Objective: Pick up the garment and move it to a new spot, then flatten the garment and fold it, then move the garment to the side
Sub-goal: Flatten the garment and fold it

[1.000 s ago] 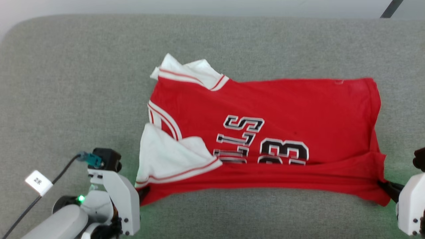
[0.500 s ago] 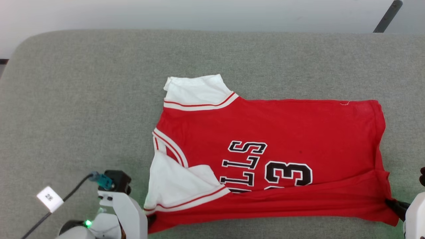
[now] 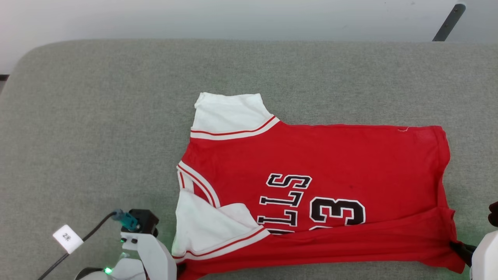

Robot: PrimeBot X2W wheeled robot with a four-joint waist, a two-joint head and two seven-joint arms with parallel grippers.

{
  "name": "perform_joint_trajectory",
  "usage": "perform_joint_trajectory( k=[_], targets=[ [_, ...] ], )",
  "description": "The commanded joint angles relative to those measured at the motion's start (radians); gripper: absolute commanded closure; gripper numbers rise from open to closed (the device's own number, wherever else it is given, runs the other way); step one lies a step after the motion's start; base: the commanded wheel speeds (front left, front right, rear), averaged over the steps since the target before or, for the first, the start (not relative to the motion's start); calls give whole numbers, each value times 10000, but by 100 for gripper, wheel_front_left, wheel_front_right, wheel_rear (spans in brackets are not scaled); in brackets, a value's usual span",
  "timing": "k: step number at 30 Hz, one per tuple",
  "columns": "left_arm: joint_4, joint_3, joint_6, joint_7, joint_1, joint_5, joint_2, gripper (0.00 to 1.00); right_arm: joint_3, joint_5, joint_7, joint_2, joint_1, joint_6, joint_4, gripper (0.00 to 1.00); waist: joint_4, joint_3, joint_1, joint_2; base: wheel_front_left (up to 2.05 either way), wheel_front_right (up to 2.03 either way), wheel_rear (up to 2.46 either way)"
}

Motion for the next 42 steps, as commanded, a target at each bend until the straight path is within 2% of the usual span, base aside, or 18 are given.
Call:
perform_joint_trajectory(
  k=[1,2,3,4,6,7,9,11,18,19,20,22,27,32,35,36,42],
  targets=[
    [-17,11,-72,-92,-24,114,64,100,-75,-73,-94,2,-54,-14,-55,62,-33,-38,0,0,0,0,0],
    [-34,31,-100,-125,-56,161,92,91,-35,-123,-145,-20,-77,-14,-98,50,-56,-60,0,0,0,0,0],
    [-54,34,-109,-137,-85,206,135,75,-31,-140,-189,-16,-89,-14,-118,13,-76,-79,0,0,0,0,0],
    [-72,59,-109,-155,-105,215,173,59,-52,-170,-220,9,-99,-14,-141,0,-98,-101,0,0,0,0,0],
    [-148,98,-47,-139,-120,219,272,54,-61,-218,-236,34,-104,-14,-227,0,-146,-154,0,0,0,0,0],
    [-208,113,-15,-119,-126,259,334,38,-57,-247,-285,49,-109,-13,-299,0,-174,-182,0,0,0,0,0],
    [-381,160,65,-78,-141,242,463,36,-144,-341,-356,89,-88,-13,-416,0,-226,-238,0,0,0,0,0],
    [-566,191,171,-32,-162,340,648,24,-138,-403,-409,126,-52,-13,-583,0,-309,-290,0,0,0,0,0],
    [-1335,425,339,94,-569,622,1201,14,-287,-743,-1263,321,-85,-13,-1427,0,-658,-327,0,0,0,0,0],
    [-1406,456,281,101,-725,758,1318,10,-264,-855,-1497,345,-137,-13,-1557,0,-727,-316,0,0,0,0,0],
    [-1453,525,247,68,-911,870,1387,0,-222,-962,-1751,373,-197,-13,-1693,0,-810,-297,0,0,0,0,0],
    [-1497,745,105,-63,-1322,1034,1413,0,-121,-1187,-2284,443,-291,-13,-1901,0,-1003,-250,0,0,0,0,0],
    [-1024,1214,-598,-465,-2483,1396,1364,0,83,-1801,-3844,742,-701,-13,-2216,0,-1520,-79,0,0,0,0,0],
    [134,1332,-1323,-312,-3559,1465,1045,0,398,-2170,-5021,1101,-1002,-13,-2160,0,-1984,152,0,0,0,0,0],
    [1104,1225,-1793,2,-4178,1474,832,0,586,-2254,-5331,1235,-1072,-13,-2066,0,-2266,314,0,0,0,0,0],
    [1104,1225,-1793,2,-4178,1474,832,0,586,-2254,-5331,1235,-1072,-13,-2066,0,-2266,314,0,0,0,0,0],
    [3086,1086,-2470,567,-5252,1612,570,0,711,-2251,-5572,1423,-1127,-13,-1986,0,-2752,740,0,0,0,0,0]
  ],
)
